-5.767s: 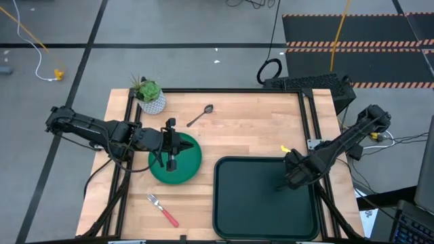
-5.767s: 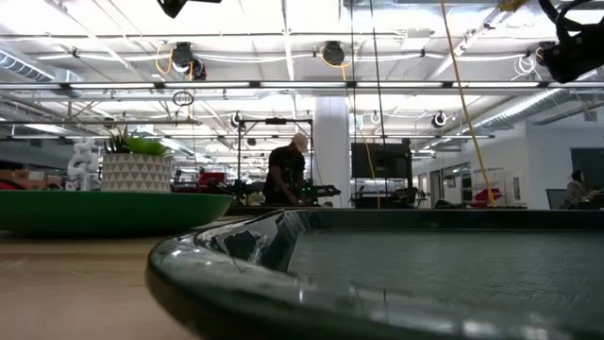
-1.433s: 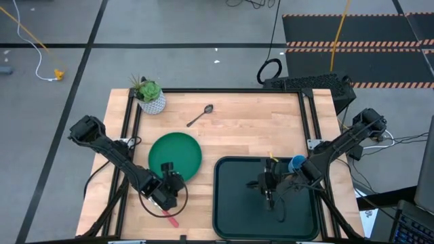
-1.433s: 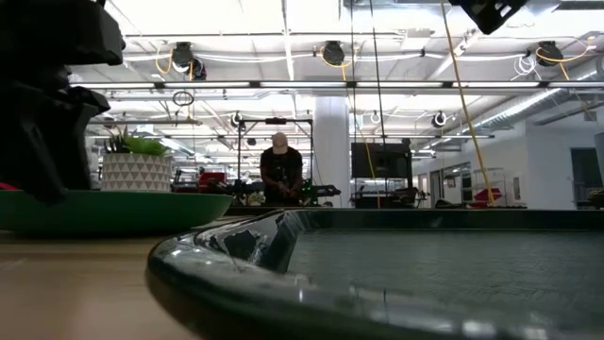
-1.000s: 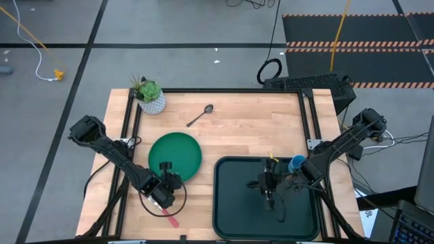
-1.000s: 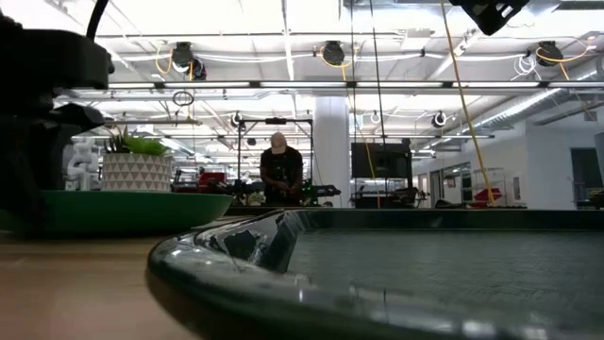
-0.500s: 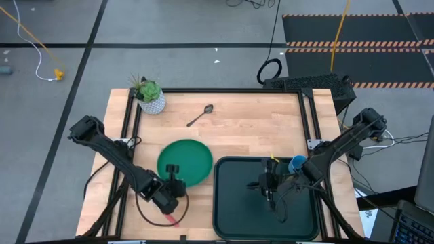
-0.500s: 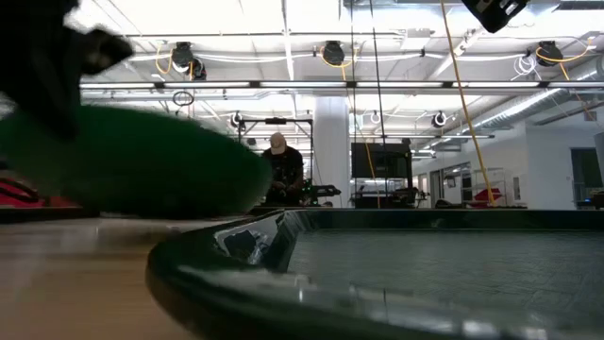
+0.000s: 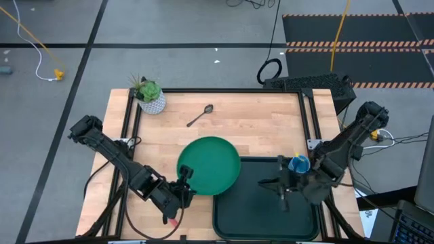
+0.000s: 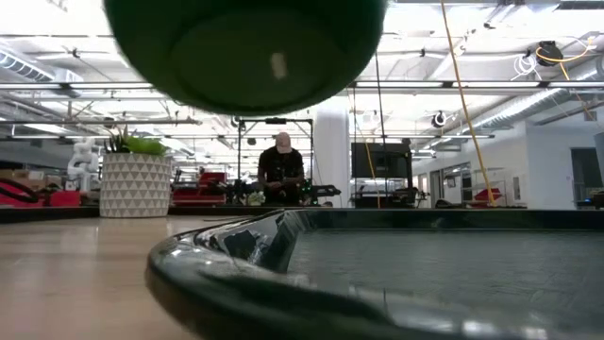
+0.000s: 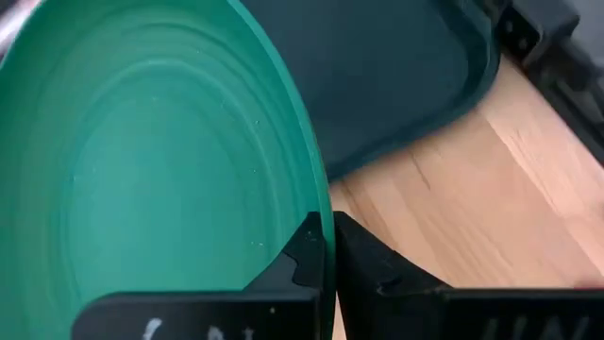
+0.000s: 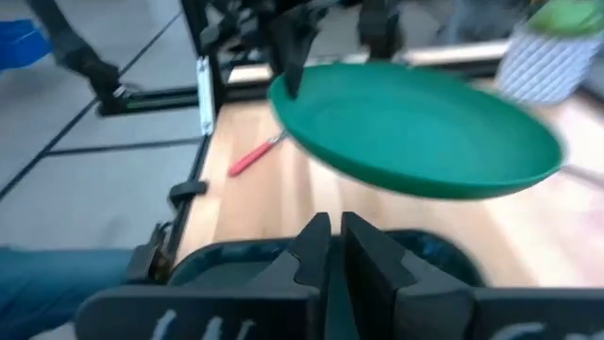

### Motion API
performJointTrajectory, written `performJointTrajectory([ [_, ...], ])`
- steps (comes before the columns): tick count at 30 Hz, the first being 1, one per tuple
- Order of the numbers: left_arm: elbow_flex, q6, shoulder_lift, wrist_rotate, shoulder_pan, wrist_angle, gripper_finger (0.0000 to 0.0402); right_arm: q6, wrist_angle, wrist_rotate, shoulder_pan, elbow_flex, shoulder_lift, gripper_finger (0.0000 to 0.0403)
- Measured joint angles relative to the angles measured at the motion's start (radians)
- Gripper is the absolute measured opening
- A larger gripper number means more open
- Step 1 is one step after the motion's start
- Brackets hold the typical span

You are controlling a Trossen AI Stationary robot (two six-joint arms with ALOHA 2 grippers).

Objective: Pick and place plate/cup/fork/spoon on tray
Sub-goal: Put the green plate on the black serving tray

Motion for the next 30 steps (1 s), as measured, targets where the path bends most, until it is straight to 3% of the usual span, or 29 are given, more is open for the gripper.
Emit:
performJointTrajectory([
  [7,0.068,0.18,0.056,0.008,0.056,0.077,0.0007,0.016,-0.07,0.188,0.103,0.0,-0.042,0.0022],
  [16,0.298,0.37,0.304,0.13,0.099,0.079,0.0007,-0.006,-0.066,0.299,0.164,0.0,-0.061,0.0022],
  [25,0.457,0.522,0.527,0.354,0.122,0.248,0.0007,-0.03,-0.067,0.305,0.186,0.0,-0.063,0.0022],
  [30,0.542,0.55,0.636,0.397,0.135,0.302,0.0007,-0.032,-0.067,0.305,0.186,0.0,-0.063,0.0022],
])
